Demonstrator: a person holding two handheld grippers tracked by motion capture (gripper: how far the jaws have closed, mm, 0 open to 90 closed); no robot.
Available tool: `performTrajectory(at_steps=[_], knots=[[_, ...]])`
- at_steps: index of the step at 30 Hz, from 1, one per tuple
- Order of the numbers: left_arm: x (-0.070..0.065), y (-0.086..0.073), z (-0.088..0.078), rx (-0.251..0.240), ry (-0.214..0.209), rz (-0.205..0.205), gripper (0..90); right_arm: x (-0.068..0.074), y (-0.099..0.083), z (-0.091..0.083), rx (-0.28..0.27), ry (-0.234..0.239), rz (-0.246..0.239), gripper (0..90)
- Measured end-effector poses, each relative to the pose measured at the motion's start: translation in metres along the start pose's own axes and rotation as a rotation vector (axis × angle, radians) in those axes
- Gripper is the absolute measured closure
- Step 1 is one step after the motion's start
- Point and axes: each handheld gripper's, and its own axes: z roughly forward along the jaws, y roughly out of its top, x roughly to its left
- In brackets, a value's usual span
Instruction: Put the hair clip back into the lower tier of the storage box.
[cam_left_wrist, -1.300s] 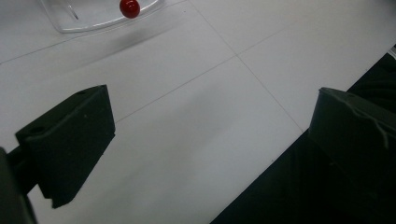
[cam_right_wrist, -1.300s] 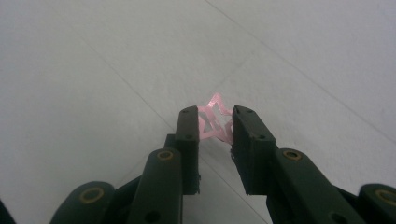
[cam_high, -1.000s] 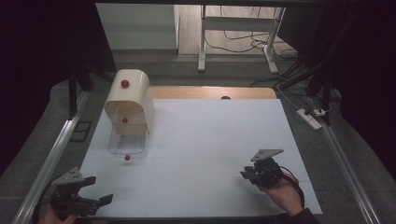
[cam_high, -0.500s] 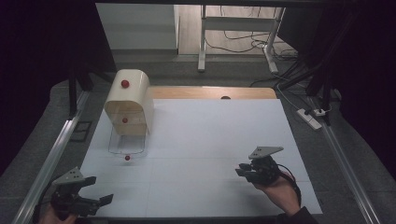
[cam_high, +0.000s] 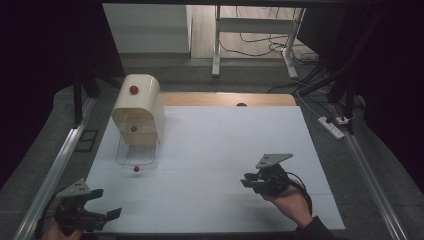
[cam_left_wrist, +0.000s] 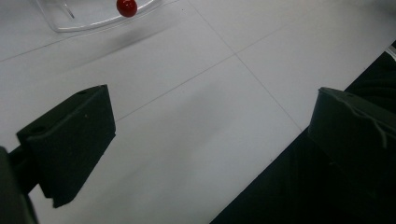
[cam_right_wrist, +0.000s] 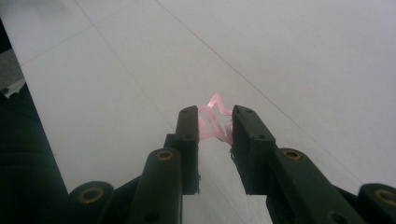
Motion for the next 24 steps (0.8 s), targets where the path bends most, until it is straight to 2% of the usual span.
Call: performTrajectory(at_steps=[5, 10, 17, 24], knots=[[0.0, 0.0, 0.0, 0.003, -0.001, -0.001, 0.7, 0.004, 0.008, 0.009, 0.009, 0.012, -0.04, 72.2], [0.0, 0.0, 0.0, 0.004, -0.001, 0.002, 0.7, 0.008, 0.018, 0.018, 0.008, 0.025, -0.054, 72.2], [0.0, 0.0, 0.001, 0.005, -0.001, 0.002, 0.8, 0.011, 0.03, 0.028, -0.004, 0.028, -0.048, 72.2], [0.0, 0.0, 0.001, 0.004, 0.0, 0.001, 0.7, 0.013, 0.04, 0.038, -0.017, 0.068, -0.039, 72.2]])
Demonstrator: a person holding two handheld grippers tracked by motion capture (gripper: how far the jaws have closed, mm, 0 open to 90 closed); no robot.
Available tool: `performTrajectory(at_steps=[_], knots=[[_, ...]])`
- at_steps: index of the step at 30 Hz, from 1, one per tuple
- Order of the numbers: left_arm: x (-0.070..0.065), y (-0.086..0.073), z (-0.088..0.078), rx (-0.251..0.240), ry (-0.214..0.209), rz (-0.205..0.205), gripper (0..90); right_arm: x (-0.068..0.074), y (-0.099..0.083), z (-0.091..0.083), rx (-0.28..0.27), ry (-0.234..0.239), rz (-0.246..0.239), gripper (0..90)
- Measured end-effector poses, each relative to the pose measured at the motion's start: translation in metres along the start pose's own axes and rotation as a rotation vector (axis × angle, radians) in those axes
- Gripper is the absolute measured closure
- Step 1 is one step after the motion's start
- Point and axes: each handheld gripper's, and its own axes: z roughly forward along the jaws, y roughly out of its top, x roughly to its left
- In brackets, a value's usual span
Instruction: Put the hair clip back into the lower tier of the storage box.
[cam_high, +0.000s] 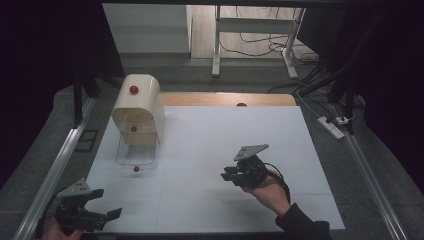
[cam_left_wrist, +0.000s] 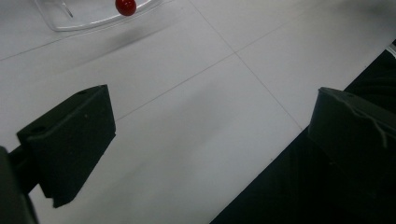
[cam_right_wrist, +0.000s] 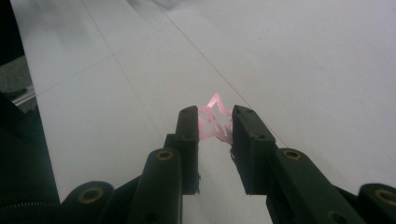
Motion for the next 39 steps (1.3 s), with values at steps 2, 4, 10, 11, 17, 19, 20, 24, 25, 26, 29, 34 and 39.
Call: performTrajectory(at_steps=[2, 4, 10, 11, 17, 19, 20, 24, 25, 26, 29, 34, 39], knots=[[0.0, 0.0, 0.0, -0.001, 0.0, 0.0, 0.7, 0.0, 0.003, 0.002, -0.009, 0.012, 0.007, 72.2], [0.0, 0.0, 0.0, -0.001, 0.001, 0.001, 0.7, -0.001, 0.005, 0.005, -0.018, 0.026, 0.019, 72.2], [0.0, 0.0, 0.0, 0.001, 0.001, 0.003, 0.7, -0.001, 0.013, 0.015, -0.025, 0.045, 0.015, 72.2], [0.0, 0.0, 0.0, 0.002, 0.001, 0.003, 0.7, -0.001, 0.015, 0.016, -0.026, 0.046, 0.013, 72.2], [0.0, 0.0, 0.0, 0.001, 0.0, 0.002, 0.7, 0.002, 0.026, 0.029, -0.025, 0.059, -0.006, 72.2], [0.0, 0.0, 0.0, 0.001, 0.0, 0.002, 0.7, 0.004, 0.03, 0.034, -0.022, 0.067, -0.018, 72.2], [0.0, 0.0, 0.0, 0.002, -0.001, 0.002, 0.7, 0.005, 0.032, 0.036, -0.02, 0.07, -0.02, 72.2], [0.0, 0.0, 0.001, 0.005, -0.001, 0.003, 0.8, 0.009, 0.038, 0.044, -0.015, 0.076, -0.041, 72.2], [0.0, 0.0, 0.001, 0.006, -0.001, 0.004, 0.8, 0.01, 0.039, 0.046, -0.021, 0.08, -0.042, 72.2], [0.0, 0.0, 0.001, 0.006, 0.0, 0.005, 0.8, 0.01, 0.04, 0.048, -0.02, 0.084, -0.043, 72.2], [0.0, 0.001, 0.001, 0.006, 0.0, 0.005, 0.9, 0.012, 0.043, 0.053, -0.018, 0.088, -0.051, 72.2], [0.0, 0.001, 0.001, 0.007, 0.0, 0.006, 1.0, 0.014, 0.05, 0.061, -0.02, 0.097, -0.056, 72.2], [0.0, 0.0, 0.001, 0.007, -0.001, 0.007, 1.0, 0.019, 0.057, 0.07, -0.021, 0.102, -0.076, 72.2]])
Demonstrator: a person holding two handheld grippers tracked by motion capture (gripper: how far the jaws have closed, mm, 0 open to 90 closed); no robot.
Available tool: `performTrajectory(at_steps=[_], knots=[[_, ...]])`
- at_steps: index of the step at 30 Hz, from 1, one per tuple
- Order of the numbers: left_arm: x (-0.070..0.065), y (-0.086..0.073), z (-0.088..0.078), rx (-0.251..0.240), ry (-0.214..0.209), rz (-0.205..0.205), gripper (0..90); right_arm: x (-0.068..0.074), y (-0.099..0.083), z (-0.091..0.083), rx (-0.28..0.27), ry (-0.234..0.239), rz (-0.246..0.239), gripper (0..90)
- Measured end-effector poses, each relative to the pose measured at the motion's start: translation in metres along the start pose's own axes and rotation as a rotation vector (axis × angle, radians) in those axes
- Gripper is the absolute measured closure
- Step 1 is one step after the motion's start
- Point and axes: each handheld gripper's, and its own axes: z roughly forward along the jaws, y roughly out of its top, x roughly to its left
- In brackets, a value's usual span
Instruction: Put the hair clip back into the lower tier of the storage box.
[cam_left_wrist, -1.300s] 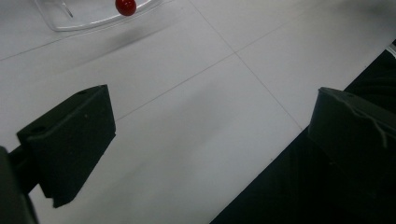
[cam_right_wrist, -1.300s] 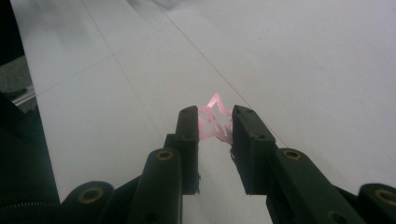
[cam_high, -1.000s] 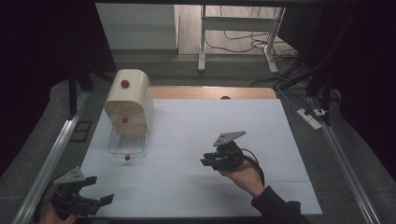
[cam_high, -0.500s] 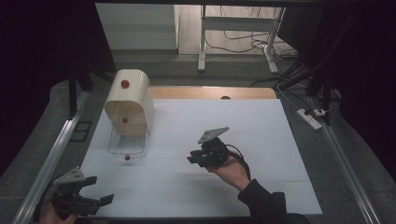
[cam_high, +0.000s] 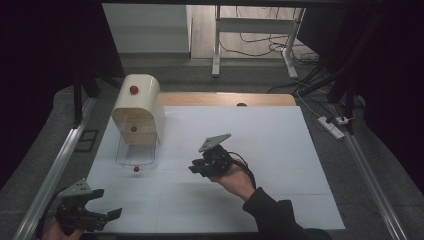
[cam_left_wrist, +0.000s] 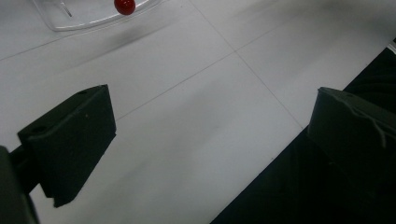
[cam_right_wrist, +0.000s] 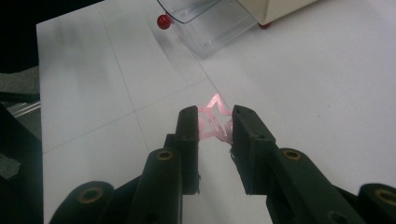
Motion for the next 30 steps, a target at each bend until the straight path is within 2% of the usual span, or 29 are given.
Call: performTrajectory(at_steps=[9, 30], knots=[[0.0, 0.0, 0.0, -0.004, -0.002, -0.003, 1.0, 0.005, 0.01, 0.017, -0.003, 0.002, -0.035, 72.2], [0.0, 0.0, 0.0, -0.001, -0.007, 0.0, 1.0, 0.009, 0.034, 0.052, -0.037, 0.025, -0.053, 72.2]])
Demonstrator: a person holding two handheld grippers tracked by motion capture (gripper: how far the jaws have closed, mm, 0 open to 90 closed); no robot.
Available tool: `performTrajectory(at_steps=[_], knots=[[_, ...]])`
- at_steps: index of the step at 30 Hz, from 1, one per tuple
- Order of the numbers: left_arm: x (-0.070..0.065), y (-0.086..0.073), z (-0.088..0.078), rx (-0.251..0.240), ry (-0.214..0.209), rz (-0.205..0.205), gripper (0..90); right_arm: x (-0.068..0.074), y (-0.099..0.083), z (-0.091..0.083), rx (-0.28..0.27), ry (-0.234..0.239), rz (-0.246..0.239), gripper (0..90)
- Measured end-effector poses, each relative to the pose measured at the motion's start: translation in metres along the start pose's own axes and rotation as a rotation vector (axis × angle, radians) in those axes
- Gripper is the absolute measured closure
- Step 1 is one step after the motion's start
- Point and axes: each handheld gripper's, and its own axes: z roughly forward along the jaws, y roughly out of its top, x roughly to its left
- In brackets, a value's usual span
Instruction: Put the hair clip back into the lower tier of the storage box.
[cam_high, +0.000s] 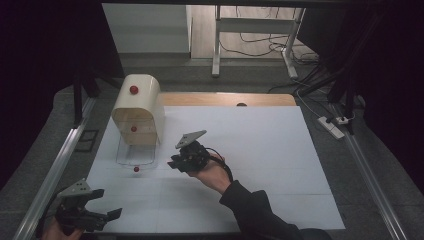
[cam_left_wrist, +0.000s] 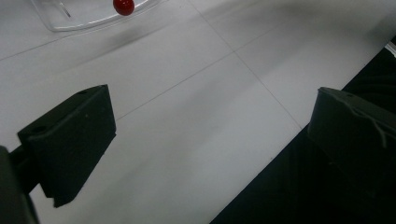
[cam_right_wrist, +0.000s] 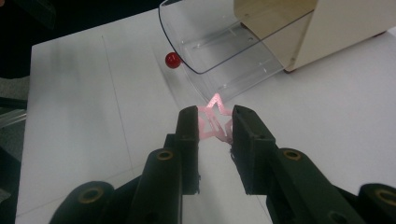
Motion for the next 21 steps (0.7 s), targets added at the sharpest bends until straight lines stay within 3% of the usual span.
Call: performTrajectory(at_steps=[13, 21], knots=[[0.0, 0.0, 0.0, 0.001, 0.001, 0.0, 1.0, -0.001, 0.011, 0.02, -0.025, 0.014, 0.009, 72.2], [0.0, 0.0, 0.0, 0.0, 0.0, 0.0, 1.0, 0.003, 0.017, 0.032, -0.018, 0.007, -0.023, 72.2]])
